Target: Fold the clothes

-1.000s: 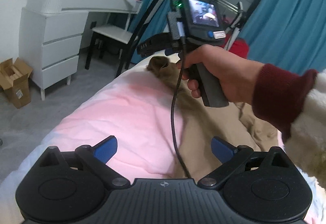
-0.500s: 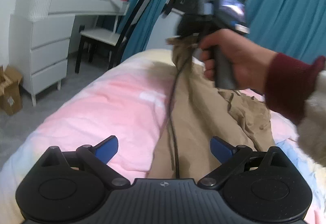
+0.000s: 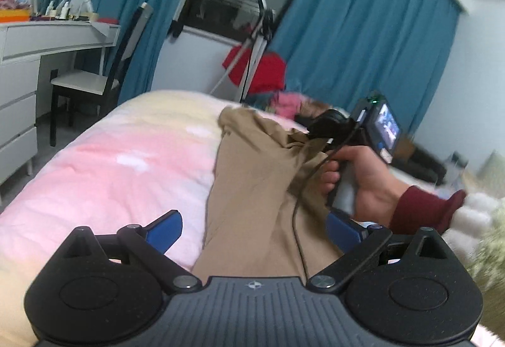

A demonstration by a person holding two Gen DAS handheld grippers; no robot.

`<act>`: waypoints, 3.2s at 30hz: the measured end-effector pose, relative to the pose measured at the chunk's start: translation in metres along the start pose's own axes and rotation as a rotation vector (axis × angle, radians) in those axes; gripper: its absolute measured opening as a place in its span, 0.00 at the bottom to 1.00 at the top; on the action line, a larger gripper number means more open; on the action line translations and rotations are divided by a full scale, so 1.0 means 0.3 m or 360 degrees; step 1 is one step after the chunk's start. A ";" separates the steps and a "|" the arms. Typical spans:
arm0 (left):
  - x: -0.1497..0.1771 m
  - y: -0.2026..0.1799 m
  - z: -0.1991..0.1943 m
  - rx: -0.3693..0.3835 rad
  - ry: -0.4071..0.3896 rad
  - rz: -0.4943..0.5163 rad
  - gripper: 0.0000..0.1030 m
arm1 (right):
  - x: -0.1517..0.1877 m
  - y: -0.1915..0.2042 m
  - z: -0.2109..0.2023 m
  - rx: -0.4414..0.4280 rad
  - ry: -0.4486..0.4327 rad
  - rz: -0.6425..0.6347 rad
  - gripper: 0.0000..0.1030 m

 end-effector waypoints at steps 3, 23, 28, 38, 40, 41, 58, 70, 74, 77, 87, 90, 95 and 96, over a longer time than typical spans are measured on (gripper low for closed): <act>0.024 -0.026 0.041 -0.0023 0.0047 0.0038 0.96 | 0.024 -0.087 0.015 -0.0023 0.0042 0.0139 0.19; 0.063 -0.026 0.121 -0.0089 0.0125 0.0096 0.96 | 0.081 0.115 -0.097 -0.0052 -0.0220 -0.0971 0.56; 0.072 -0.027 0.132 -0.0088 0.0143 0.0102 0.96 | 0.107 0.131 -0.078 -0.0166 -0.0131 -0.1311 0.55; 0.090 -0.035 0.140 -0.0080 0.0168 0.0113 0.96 | 0.173 0.161 -0.030 -0.0198 0.0221 -0.2142 0.51; 0.094 -0.032 0.144 -0.0092 0.0177 0.0119 0.96 | 0.169 0.142 0.008 -0.0159 0.0312 -0.2204 0.42; 0.096 -0.031 0.146 -0.0098 0.0181 0.0122 0.96 | 0.163 0.134 0.026 -0.0148 0.0349 -0.2206 0.35; 0.129 -0.030 0.175 -0.0155 0.0215 0.0173 0.96 | -0.062 -0.066 0.211 -0.0120 0.0228 -0.0522 0.27; 0.091 -0.071 0.137 -0.0181 0.0143 0.0256 0.96 | 0.004 -0.023 -0.274 -0.0191 0.0090 -0.0374 0.69; 0.064 -0.107 0.063 -0.0163 0.0072 0.0279 0.96 | 0.079 -0.010 -0.560 -0.0182 0.0077 -0.0358 0.69; 0.062 -0.139 0.010 -0.0146 0.0058 0.0288 0.96 | 0.139 -0.004 -0.770 -0.0191 0.0058 -0.0355 0.69; 0.133 -0.298 -0.126 -0.0104 0.0027 0.0438 0.96 | 0.313 -0.049 -1.168 -0.0137 -0.0048 -0.0311 0.69; 0.175 -0.327 -0.108 -0.0118 0.0073 0.0466 0.96 | 0.344 -0.084 -1.179 -0.0131 -0.0045 -0.0267 0.69; 0.234 -0.289 -0.063 -0.0196 0.0195 0.0434 0.95 | 0.346 -0.122 -1.155 -0.0126 -0.0030 -0.0226 0.69; 0.235 -0.278 -0.061 -0.0224 0.0201 0.0437 0.95 | 0.353 -0.125 -1.157 -0.0128 -0.0029 -0.0229 0.69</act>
Point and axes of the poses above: each gripper's, at about its wrist camera, not at the fingertips, and z roughly the way its jaws point, y to its left, x to its underside, the point moved 8 cm from there along z, roughly the way its jaws point, and after that the axes turned 6 degrees about -x, right-handed, at the moved point
